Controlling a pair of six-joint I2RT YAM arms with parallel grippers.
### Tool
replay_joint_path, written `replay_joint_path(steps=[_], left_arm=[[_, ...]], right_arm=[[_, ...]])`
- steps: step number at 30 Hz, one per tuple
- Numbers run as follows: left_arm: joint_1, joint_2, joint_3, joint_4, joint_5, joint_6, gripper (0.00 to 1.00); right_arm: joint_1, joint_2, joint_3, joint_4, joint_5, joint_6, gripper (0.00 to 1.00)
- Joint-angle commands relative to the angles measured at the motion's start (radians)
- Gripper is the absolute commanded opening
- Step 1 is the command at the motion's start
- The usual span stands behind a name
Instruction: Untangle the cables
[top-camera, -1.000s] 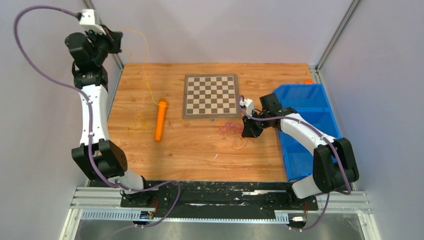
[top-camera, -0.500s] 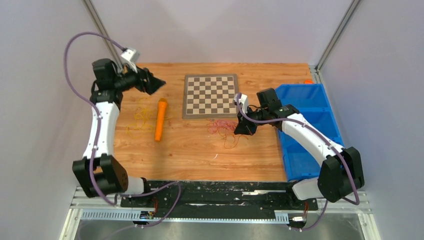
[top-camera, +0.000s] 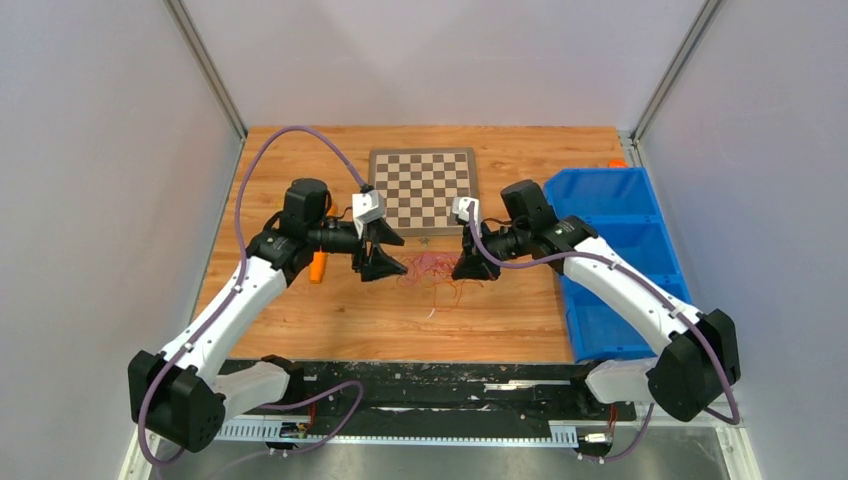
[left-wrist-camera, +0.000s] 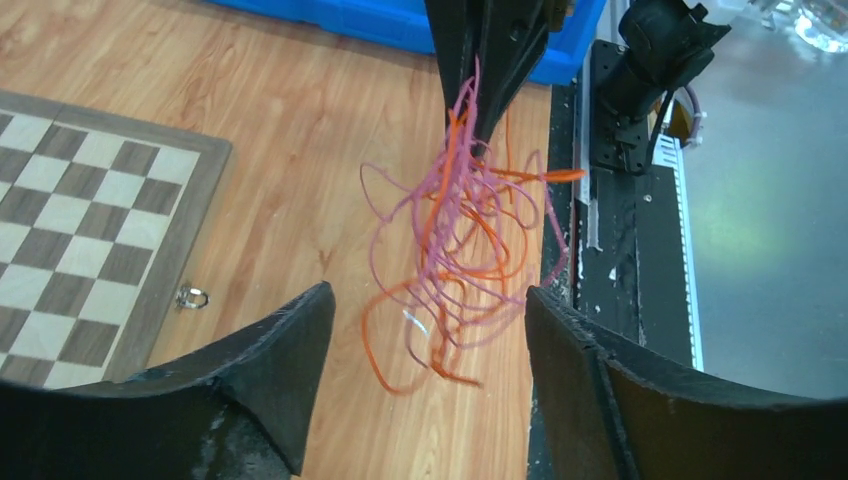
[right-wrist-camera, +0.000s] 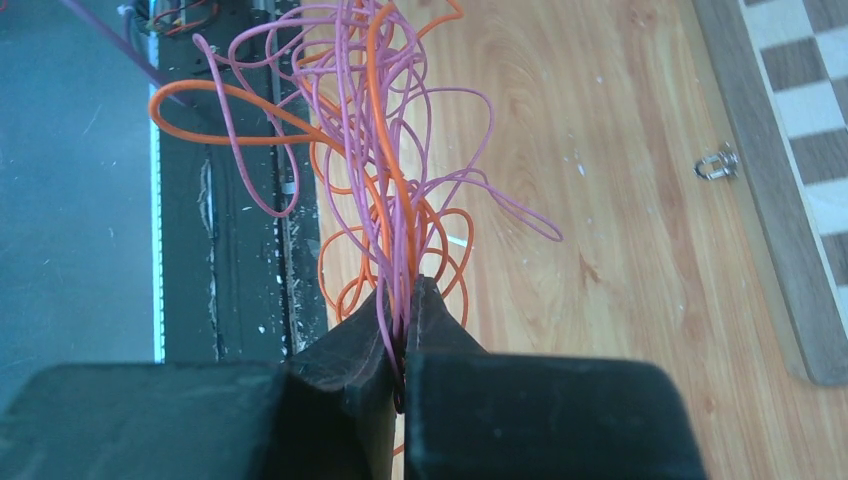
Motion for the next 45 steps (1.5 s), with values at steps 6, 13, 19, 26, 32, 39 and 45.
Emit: replay_joint_path(steps=[6,13,19,26,32,39,45], left_arm=[[-0.106,0.007,-0.007,0.063,-0.052,0.034,0.43],[-0.093,-0.026,0.031,-0.112,-0.078,0.143,0.37],[-0.093,-0.036,0.014,-0.110,-0.093,0.146,0.50],[-0.094,0.024,0.034,-0.117,-0.087,0.146,0.53],[-0.093,0.014,0.077,-0.130,-0.089,0.114,0.01],[-0.002,-0.103,0.186,0.006,-0.115,-0.191,0.00],[0.116,-0.095,0.368,0.094,-0.181,-0.352,0.00]], right_arm=[[0.059,-0.059,0.018,0.016,0.004,-0.060,0.03],[0.056,-0.099,-0.025,0.012,0.049,-0.070,0.01],[0.056,-0.108,-0.033,0.012,0.033,-0.068,0.00],[0.056,-0.110,-0.025,0.012,0.030,-0.063,0.00],[0.044,-0.107,-0.054,0.013,0.081,-0.059,0.04],[-0.160,0.011,-0.135,-0.006,0.090,-0.080,0.05],[-0.245,0.092,-0.182,-0.010,0.124,-0.143,0.06]])
